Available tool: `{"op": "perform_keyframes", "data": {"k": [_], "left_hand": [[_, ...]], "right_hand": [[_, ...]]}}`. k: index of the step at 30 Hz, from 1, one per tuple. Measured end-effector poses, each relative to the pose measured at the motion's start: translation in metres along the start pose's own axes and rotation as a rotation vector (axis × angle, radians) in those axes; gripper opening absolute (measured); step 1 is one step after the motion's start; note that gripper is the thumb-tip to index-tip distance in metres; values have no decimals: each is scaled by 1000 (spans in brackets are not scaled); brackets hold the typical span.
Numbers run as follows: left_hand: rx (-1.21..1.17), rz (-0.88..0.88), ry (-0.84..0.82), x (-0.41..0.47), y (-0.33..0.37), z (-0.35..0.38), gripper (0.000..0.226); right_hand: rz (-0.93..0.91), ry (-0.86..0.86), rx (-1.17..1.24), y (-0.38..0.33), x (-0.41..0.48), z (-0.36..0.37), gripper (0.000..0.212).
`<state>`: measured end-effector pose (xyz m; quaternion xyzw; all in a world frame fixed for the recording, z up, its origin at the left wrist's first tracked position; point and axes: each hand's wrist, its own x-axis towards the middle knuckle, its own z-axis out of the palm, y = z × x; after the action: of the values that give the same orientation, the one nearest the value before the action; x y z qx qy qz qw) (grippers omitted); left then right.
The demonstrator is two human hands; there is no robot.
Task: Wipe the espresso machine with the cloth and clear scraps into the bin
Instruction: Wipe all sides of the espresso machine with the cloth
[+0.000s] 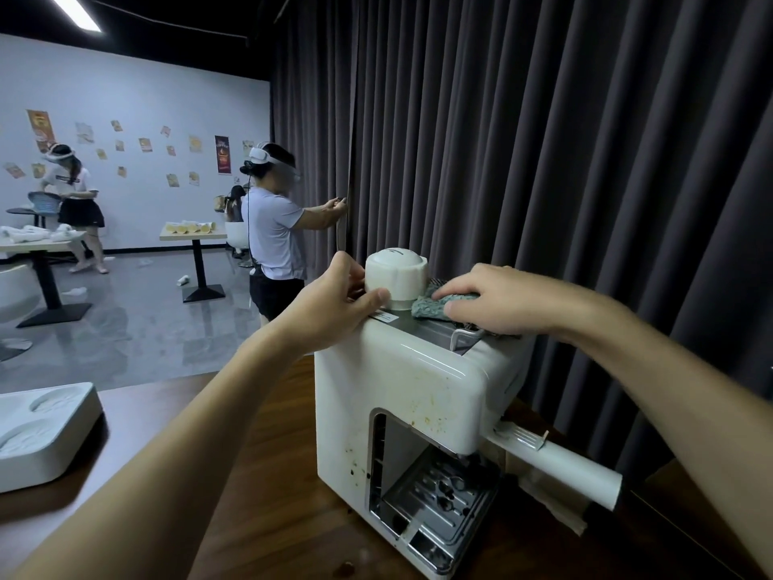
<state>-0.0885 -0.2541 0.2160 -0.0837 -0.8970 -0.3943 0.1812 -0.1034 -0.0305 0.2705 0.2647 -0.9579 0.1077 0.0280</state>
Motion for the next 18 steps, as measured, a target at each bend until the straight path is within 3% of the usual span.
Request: {"op": "perform_keyframes", "data": {"k": [3, 8, 12, 18], "left_hand": [[13, -2, 8, -3, 2, -1, 39], [79, 0, 84, -7, 4, 2, 40], [116, -43, 152, -13, 8, 5, 46], [217, -93, 409, -32, 18, 13, 46]], "right_hand": [[53, 195, 145, 12, -14, 15, 36], [50, 347, 500, 21, -11, 43, 31], [-8, 311, 575, 21, -4, 39, 31], [-146, 213, 686, 23, 16, 22, 29]]}}
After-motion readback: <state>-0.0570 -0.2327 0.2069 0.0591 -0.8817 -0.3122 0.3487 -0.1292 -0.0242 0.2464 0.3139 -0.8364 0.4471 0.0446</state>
